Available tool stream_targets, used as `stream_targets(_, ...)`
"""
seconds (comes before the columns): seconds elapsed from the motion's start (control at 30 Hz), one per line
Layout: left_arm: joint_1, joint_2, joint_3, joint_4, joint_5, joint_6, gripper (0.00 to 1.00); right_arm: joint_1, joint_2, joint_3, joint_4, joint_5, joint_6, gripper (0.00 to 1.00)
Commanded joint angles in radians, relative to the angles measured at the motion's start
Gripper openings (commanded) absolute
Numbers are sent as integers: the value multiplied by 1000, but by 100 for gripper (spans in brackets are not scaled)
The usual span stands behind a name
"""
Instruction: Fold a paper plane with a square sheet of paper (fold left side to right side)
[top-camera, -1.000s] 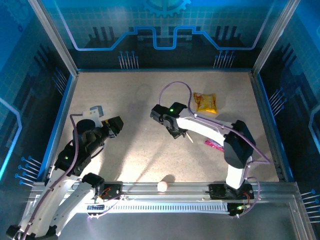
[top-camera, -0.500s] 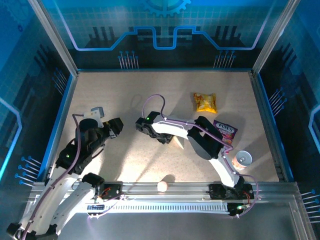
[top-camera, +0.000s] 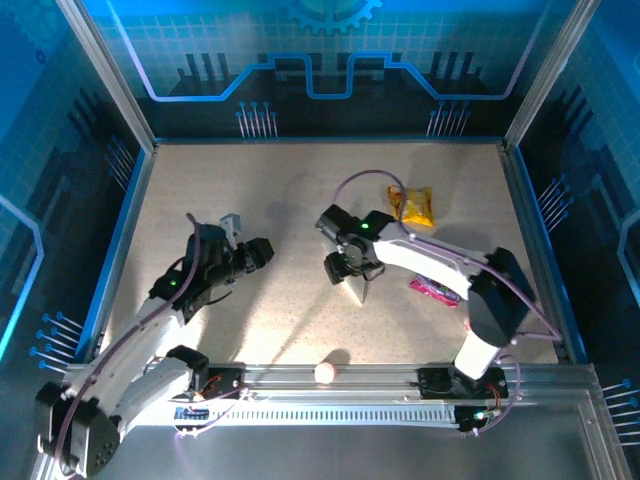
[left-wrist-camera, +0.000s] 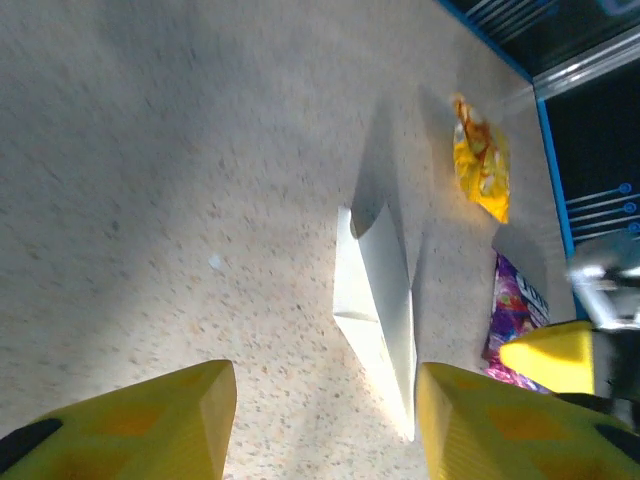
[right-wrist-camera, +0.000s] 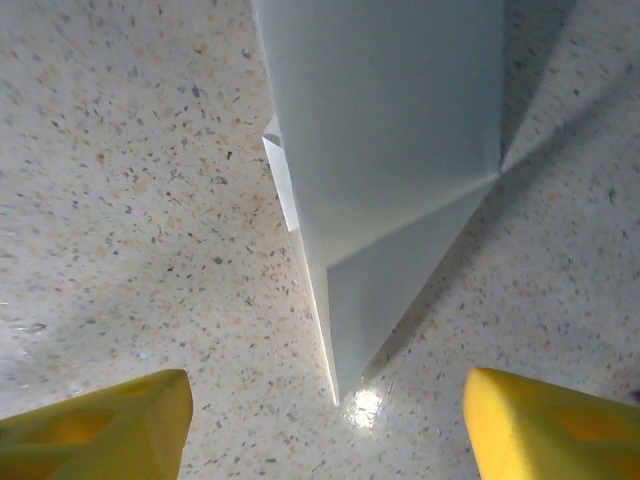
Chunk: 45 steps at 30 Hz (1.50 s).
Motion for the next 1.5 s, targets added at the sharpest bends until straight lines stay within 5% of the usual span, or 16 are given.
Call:
stream_targets(0.0,-34,109,-31,209,126,-104,51,-56,-133,-133,173,-97,29,77)
stream_targets(0.2,-199,385,56,345,94,-113,51,-165,-364,-335,368,-153,93,85)
stream_targets(0.33,-259,559,129,438,79,-128,51,-220,-494,-430,454,-154,138,99)
stream_targets(0.7,-300,876,283,516,69,-173,53,-421,-770,-610,483,-241,219,99)
stream_targets(0.83,-300,920,306,510,58,-175,45,-469,-795,-611,462,-292,183,99)
stream_targets(1.1,-299,902,308,504,36,-134,11,-522,-743,-612,514,-377,108,99)
stream_targets(1.47,-221,729,172,539,215,-26,0,-551,-511,-574,713,-712,85,98)
